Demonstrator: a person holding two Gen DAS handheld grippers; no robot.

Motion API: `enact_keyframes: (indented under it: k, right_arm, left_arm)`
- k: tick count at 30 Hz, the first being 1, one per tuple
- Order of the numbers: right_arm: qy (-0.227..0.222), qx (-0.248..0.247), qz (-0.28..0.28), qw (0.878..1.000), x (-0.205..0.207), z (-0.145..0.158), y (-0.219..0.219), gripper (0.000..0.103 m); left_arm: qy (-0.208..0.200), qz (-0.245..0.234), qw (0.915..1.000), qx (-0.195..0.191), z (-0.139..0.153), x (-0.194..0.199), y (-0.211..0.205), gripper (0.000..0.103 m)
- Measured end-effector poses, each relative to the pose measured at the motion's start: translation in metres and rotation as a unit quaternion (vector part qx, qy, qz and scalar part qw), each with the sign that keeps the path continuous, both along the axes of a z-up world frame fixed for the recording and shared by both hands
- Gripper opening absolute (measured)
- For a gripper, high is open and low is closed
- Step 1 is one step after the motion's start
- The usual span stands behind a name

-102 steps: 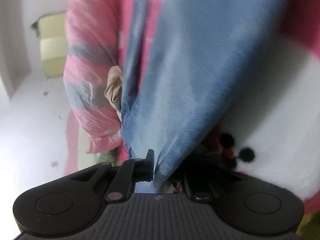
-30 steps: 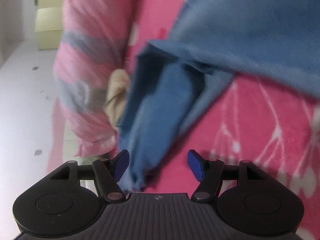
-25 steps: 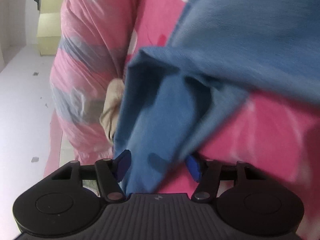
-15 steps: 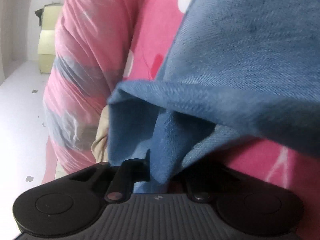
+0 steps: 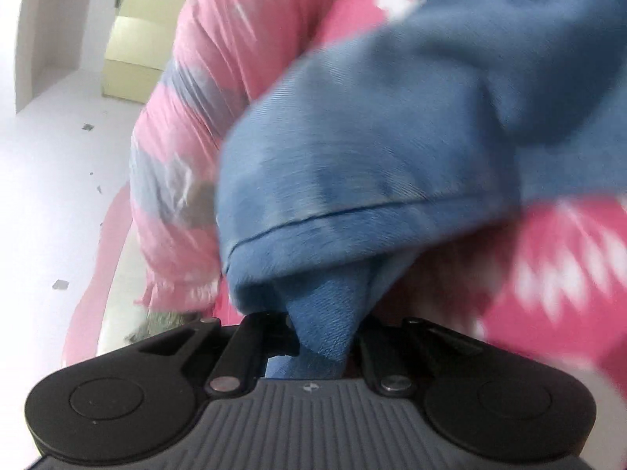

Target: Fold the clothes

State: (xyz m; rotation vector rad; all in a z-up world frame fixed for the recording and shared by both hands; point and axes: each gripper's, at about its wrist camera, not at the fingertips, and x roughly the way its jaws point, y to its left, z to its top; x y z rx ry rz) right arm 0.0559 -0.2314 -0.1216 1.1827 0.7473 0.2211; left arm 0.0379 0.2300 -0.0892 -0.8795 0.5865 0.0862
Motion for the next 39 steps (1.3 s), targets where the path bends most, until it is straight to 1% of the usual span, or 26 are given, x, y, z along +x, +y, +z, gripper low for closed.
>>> enact_keyframes:
  k: [3, 4, 5, 7, 8, 9, 10, 12, 13, 14, 15, 17, 18, 20, 21, 23, 24, 25, 26, 28, 30, 32, 33, 35, 37, 39]
  right_arm:
    - [0.017, 0.002, 0.015, 1.000, -0.017, -0.005, 0.000, 0.008]
    - [0.018, -0.006, 0.025, 0.999, -0.016, -0.007, 0.000, 0.008]
    - [0.023, -0.013, 0.033, 0.999, -0.014, -0.010, -0.001, 0.008]
    - [0.056, -0.007, 0.044, 0.997, -0.001, -0.021, -0.006, 0.012]
    - [0.074, -0.004, 0.054, 0.996, 0.006, -0.027, -0.008, 0.018]
    - [0.090, -0.005, 0.064, 0.994, 0.011, -0.028, -0.011, 0.018]
    - [0.092, -0.007, 0.075, 0.993, 0.011, -0.026, -0.013, 0.021]
    - [0.090, -0.054, 0.107, 0.989, 0.005, -0.008, -0.016, 0.041]
    - [0.088, -0.084, 0.124, 0.985, 0.000, 0.002, -0.016, 0.043]
    - [0.087, -0.115, 0.142, 0.979, -0.005, 0.012, -0.017, 0.043]
    - [0.092, -0.152, 0.162, 0.971, -0.012, 0.022, -0.014, 0.045]
    - [0.094, -0.239, 0.214, 0.942, -0.024, 0.045, -0.003, 0.045]
    - [0.081, -0.276, 0.248, 0.925, -0.031, 0.059, 0.008, 0.045]
    - [0.031, -0.302, 0.302, 0.904, -0.044, 0.084, 0.031, 0.045]
    - [0.002, -0.313, 0.327, 0.892, -0.046, 0.098, 0.044, 0.045]
    - [-0.082, -0.335, 0.353, 0.870, -0.029, 0.124, 0.081, 0.045]
    - [-0.123, -0.351, 0.360, 0.856, -0.020, 0.133, 0.101, 0.045]
    - [-0.159, -0.376, 0.362, 0.838, -0.010, 0.139, 0.122, 0.045]
    - [-0.192, -0.400, 0.362, 0.820, 0.001, 0.143, 0.144, 0.045]
    - [-0.230, -0.442, 0.361, 0.788, 0.020, 0.138, 0.175, 0.045]
    - [-0.269, -0.473, 0.382, 0.747, 0.039, 0.132, 0.204, 0.045]
    - [-0.294, -0.483, 0.415, 0.713, 0.049, 0.121, 0.220, 0.046]
    - [-0.297, -0.487, 0.433, 0.698, 0.058, 0.114, 0.229, 0.046]
    - [-0.293, -0.491, 0.470, 0.672, 0.082, 0.103, 0.256, 0.046]
    - [-0.281, -0.487, 0.507, 0.653, 0.102, 0.088, 0.275, 0.047]
    - [-0.264, -0.490, 0.538, 0.633, 0.118, 0.072, 0.289, 0.047]
  left_arm:
    - [0.004, 0.008, 1.0000, 0.000, -0.005, -0.032, 0.002, 0.026]
    - [0.004, 0.008, 0.9999, 0.013, -0.009, -0.037, 0.000, 0.027]
    - [0.001, -0.001, 0.9993, 0.038, -0.013, -0.037, -0.004, 0.028]
    - [-0.007, -0.020, 0.9957, 0.091, -0.017, -0.036, -0.013, 0.031]
    - [-0.008, -0.026, 0.9948, 0.098, -0.016, -0.036, -0.013, 0.031]
    - [-0.008, -0.033, 0.9944, 0.100, -0.015, -0.036, -0.012, 0.032]
    - [-0.009, -0.039, 0.9940, 0.102, -0.013, -0.037, -0.011, 0.034]
    - [-0.009, -0.052, 0.9939, 0.097, -0.011, -0.039, -0.007, 0.035]
    - [-0.010, -0.058, 0.9945, 0.086, -0.011, -0.041, -0.002, 0.036]
    - [-0.012, -0.063, 0.9940, 0.089, -0.008, -0.046, 0.001, 0.036]
    - [-0.013, -0.067, 0.9931, 0.096, -0.005, -0.051, 0.003, 0.038]
    - [-0.022, -0.070, 0.9903, 0.118, 0.004, -0.064, 0.007, 0.048]
    - [-0.031, -0.067, 0.9878, 0.137, 0.010, -0.071, 0.009, 0.052]
    - [-0.051, -0.063, 0.9823, 0.169, 0.019, -0.083, 0.013, 0.053]
    - [-0.062, -0.062, 0.9796, 0.181, 0.022, -0.084, 0.016, 0.057]
    - [-0.086, -0.060, 0.9733, 0.204, 0.028, -0.088, 0.020, 0.063]
    - [-0.097, -0.059, 0.9698, 0.216, 0.031, -0.090, 0.023, 0.068]
    - [-0.100, -0.058, 0.9680, 0.223, 0.031, -0.085, 0.024, 0.068]
    - [-0.097, -0.058, 0.9689, 0.220, 0.030, -0.077, 0.027, 0.068]
    - [-0.087, -0.062, 0.9719, 0.210, 0.026, -0.061, 0.032, 0.068]
    - [-0.090, -0.065, 0.9746, 0.195, 0.022, -0.050, 0.037, 0.068]
    - [-0.091, -0.075, 0.9755, 0.186, 0.019, -0.040, 0.039, 0.068]
    - [-0.091, -0.081, 0.9758, 0.182, 0.017, -0.035, 0.039, 0.066]
    - [-0.089, -0.092, 0.9759, 0.177, 0.014, -0.028, 0.038, 0.057]
    - [-0.087, -0.093, 0.9749, 0.182, 0.010, -0.024, 0.036, 0.049]
    - [-0.086, -0.091, 0.9738, 0.190, 0.006, -0.023, 0.035, 0.047]
